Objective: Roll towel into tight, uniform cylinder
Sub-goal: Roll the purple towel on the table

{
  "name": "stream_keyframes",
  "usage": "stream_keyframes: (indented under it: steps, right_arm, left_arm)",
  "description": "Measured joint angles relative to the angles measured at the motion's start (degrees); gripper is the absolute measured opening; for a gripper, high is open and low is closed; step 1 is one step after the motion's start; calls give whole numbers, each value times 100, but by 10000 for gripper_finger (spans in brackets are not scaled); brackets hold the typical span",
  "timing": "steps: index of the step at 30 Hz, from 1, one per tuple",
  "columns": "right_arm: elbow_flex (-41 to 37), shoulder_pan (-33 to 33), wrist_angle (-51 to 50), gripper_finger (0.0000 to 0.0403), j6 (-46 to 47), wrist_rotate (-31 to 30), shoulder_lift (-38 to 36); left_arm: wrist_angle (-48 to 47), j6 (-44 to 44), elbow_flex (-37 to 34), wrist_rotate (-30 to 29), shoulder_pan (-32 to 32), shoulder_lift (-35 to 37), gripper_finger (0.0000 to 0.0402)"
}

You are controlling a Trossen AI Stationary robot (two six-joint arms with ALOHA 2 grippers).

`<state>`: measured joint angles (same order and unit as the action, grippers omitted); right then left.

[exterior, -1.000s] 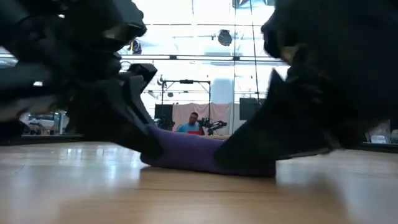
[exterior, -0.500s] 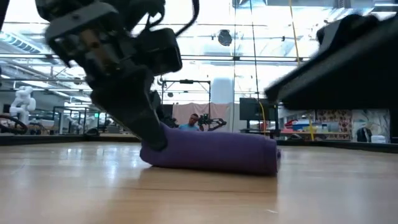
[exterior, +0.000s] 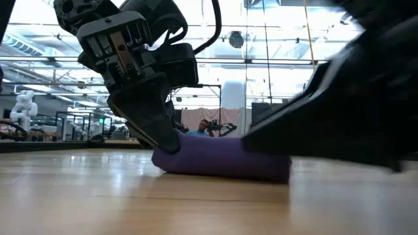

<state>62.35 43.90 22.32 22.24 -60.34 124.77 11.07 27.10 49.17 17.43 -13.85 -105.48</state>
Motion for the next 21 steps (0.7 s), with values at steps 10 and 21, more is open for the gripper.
stream_keyframes:
  steps: [10,21]
  right_arm:
    - [13,-496,-880,78,2839,1096,-28]
    - [28,-529,-939,28,4313,1913,-76]
  left_arm:
    - [-18,-143,0,-59,-54,-1,22]
    - [-375,-1581,0,-493,-414,60,124]
